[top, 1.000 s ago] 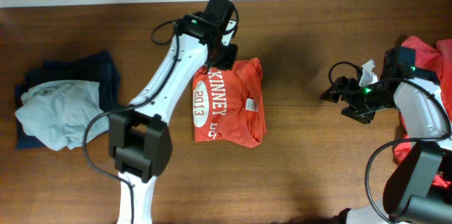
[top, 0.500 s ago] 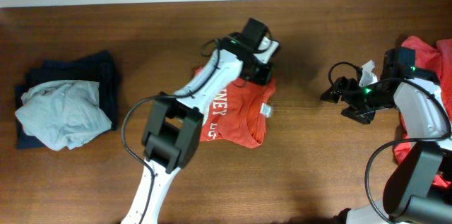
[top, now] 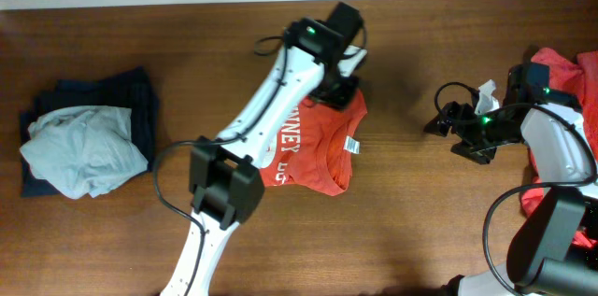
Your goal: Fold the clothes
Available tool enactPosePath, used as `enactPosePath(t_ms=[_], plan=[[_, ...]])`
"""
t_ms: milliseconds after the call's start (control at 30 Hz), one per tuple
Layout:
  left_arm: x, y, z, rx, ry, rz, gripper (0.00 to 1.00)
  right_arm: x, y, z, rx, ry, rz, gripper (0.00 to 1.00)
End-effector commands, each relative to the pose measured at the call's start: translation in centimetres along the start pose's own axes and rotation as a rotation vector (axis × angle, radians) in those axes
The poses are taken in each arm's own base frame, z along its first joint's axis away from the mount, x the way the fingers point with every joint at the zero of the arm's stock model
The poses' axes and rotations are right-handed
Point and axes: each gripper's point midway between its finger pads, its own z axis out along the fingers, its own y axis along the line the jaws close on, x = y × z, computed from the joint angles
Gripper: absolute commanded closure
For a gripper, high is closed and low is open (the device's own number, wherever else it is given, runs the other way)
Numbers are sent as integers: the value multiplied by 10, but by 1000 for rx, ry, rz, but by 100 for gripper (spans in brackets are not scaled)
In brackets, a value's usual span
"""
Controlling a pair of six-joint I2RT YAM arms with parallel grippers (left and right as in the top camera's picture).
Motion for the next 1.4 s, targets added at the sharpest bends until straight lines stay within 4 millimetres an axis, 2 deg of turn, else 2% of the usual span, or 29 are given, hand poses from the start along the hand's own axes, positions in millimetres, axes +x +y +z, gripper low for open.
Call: enactPosePath(t_ms=[0,67,133,167,267,333,433,500,600,633,700,767,900,933,1100,1267,1367], plan=[[8,48,-26,-121,15,-56,64,-7,4,-11,3,-43,-38,16],[21,66,-35,-168,56,-87,66,-7,4,-11,3,-43,-41,16],[34,99,-63,-284,66,-158,73,-7,4,-11,3,-43,-41,16],[34,103,-71,-295,48,-163,75,-7,4,-11,3,-43,-41,16],[35,109,-113,-318,-45,-186,74,-7,4,-11,3,-41,-41,16],[40,110,-153,-351,-132,-193,72,-5,4,-11,4,-34,-46,16],[51,109,-204,-398,-248,-197,62,-1,6,-11,-6,-20,-69,16],[63,105,-231,-413,-305,-199,59,3,7,-11,-15,-4,-81,16],[85,105,-254,-443,-339,-226,56,13,17,-7,-39,36,-139,16],[91,107,-255,-457,-334,-239,55,19,22,-5,-44,57,-162,16],[105,111,-251,-482,-302,-268,55,31,33,1,-50,102,-221,17],[118,114,-238,-487,-248,-305,55,45,45,8,-50,149,-287,17],[142,118,-195,-486,-99,-351,55,73,65,28,16,225,-422,20],[146,115,-173,-453,-46,-347,55,84,72,38,55,250,-488,20],[146,107,-110,-339,23,-285,54,117,87,67,123,300,-643,20],[141,112,-58,-296,-1,-282,44,142,94,97,105,316,-704,23],[135,97,-31,-163,-22,-221,43,156,96,111,74,327,-746,23]])
